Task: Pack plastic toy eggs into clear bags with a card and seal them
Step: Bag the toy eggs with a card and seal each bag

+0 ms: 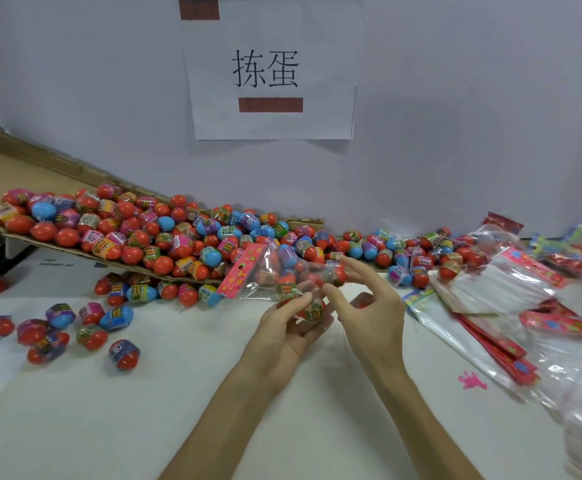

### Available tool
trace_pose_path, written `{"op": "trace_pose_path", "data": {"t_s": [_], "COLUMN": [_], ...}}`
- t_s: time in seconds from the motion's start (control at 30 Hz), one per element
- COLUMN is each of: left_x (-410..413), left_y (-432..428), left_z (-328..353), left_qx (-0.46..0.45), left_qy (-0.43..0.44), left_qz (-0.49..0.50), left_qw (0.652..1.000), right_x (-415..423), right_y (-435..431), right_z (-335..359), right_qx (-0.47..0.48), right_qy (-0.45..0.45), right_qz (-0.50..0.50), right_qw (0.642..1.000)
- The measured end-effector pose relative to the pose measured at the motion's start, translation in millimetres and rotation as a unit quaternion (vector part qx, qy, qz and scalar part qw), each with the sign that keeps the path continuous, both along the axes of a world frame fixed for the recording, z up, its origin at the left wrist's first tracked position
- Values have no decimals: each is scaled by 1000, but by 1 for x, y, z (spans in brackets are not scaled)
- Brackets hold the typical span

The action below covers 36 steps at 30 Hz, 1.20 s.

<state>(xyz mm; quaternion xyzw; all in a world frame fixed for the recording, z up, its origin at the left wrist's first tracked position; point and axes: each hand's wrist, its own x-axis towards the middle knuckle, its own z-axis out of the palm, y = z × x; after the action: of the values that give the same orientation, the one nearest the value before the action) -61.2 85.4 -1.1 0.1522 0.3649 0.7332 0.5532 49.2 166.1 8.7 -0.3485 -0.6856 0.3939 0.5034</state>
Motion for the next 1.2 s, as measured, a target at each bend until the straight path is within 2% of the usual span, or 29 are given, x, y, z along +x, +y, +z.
{"op": "trace_pose_path", "data": {"t_s": [0.1,0.4,0.47,0.63,0.8,0.93,1.07,1.2], "left_x": [1,2,0,-4,-6,-5,-3,-3], "left_y": [0,-4,-3,-3,-5,-5,-5,-6], "left_z": [1,8,8,10,9,10,10,10], "left_qx": [4,4,-2,-29,-39,-38,-36,-23], "left_qy": [-12,-30,-41,-54,-68,-63,-54,-56], "left_qz": [8,15,17,29,36,36,30,33], "left_qw": [1000,999,999,998,996,997,997,998], "right_x": [-2,-4,-2,5,6,7,2,2], "right_y": [0,-3,-4,3,12,11,7,2], "right_z": [-2,-2,2,7,4,6,8,8], "right_qx": [-11,24,-6,-48,-23,16,-28,8], "right_qy": [5,-77,-54,34,64,28,35,11], "right_qz": [6,108,133,82,50,35,62,52], "right_qw": [1000,991,990,995,996,999,997,999]}}
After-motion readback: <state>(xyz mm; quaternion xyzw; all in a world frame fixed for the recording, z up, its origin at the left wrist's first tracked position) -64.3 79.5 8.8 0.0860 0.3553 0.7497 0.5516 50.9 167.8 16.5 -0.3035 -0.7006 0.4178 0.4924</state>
